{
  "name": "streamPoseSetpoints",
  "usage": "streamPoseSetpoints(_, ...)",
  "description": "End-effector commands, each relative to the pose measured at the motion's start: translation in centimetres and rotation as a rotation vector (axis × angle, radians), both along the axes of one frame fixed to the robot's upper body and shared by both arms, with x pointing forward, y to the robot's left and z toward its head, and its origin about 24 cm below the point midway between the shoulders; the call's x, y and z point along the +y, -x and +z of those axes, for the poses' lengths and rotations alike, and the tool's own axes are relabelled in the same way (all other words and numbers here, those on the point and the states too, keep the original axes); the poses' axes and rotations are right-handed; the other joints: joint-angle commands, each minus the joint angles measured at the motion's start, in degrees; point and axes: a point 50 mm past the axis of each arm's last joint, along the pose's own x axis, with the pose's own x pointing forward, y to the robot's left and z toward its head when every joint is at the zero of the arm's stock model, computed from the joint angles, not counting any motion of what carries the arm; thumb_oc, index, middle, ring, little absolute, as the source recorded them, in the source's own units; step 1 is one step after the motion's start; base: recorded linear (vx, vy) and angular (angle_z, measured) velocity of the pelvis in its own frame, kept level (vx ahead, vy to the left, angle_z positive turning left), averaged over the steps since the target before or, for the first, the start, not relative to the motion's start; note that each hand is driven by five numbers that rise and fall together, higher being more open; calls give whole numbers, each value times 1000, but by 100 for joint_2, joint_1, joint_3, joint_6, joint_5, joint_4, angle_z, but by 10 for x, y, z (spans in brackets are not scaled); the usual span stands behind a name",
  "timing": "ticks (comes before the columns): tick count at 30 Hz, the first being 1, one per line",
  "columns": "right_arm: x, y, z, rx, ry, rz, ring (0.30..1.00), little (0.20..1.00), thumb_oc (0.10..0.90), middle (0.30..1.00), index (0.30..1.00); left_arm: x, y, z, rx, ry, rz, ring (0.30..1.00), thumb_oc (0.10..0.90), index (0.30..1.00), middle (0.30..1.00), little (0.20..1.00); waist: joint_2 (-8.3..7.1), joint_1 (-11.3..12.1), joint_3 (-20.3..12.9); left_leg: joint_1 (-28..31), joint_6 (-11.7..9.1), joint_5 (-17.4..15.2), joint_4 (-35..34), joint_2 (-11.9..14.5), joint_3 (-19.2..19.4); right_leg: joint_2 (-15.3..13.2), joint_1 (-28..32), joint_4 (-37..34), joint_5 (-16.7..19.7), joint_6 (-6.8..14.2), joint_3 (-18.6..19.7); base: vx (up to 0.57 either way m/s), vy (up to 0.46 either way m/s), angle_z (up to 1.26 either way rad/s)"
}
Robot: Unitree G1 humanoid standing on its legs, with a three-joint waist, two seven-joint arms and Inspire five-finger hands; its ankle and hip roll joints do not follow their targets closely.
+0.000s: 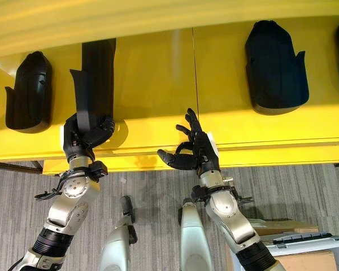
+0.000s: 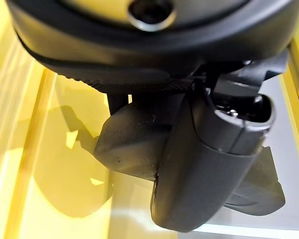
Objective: Move parts from the plastic box to the shelf.
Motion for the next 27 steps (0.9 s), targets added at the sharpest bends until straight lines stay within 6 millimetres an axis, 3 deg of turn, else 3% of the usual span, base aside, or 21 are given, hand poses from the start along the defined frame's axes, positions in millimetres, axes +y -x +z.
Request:
streamPoseSetpoints(1,12,0,-30,149,16,32,1000,1000,900,1000,1000,11,-3,29,-125,-10,31,300,400,300,300,300,-296,169,363,354,-564,586,153,-20,38,-84,578,-507,-69,115,-662,19,-34,0)
streamPoseSetpoints(9,15,-3,-28,149,37,51,1000,1000,900,1000,1000,26,-18,34,-63,-11,98,300,400,300,300,300,-267,66,325,380,-590,601,174,13,106,-85,504,-370,-124,91,-604,5,10,0)
streamPoseSetpoints(17,11,-5,-28,182,115,78,1000,1000,900,1000,1000,63,-43,35,10,85,229,300,400,300,300,300,-137,-214,248,460,-651,689,187,57,286,-106,396,-210,-217,59,-424,39,89,-8)
streamPoseSetpoints(27,13,-5,-26,192,158,108,1000,1000,900,1000,1000,104,-58,15,69,389,374,300,400,300,300,300,-128,-442,224,462,-672,641,236,65,414,-123,286,-105,-281,52,-314,8,26,-4)
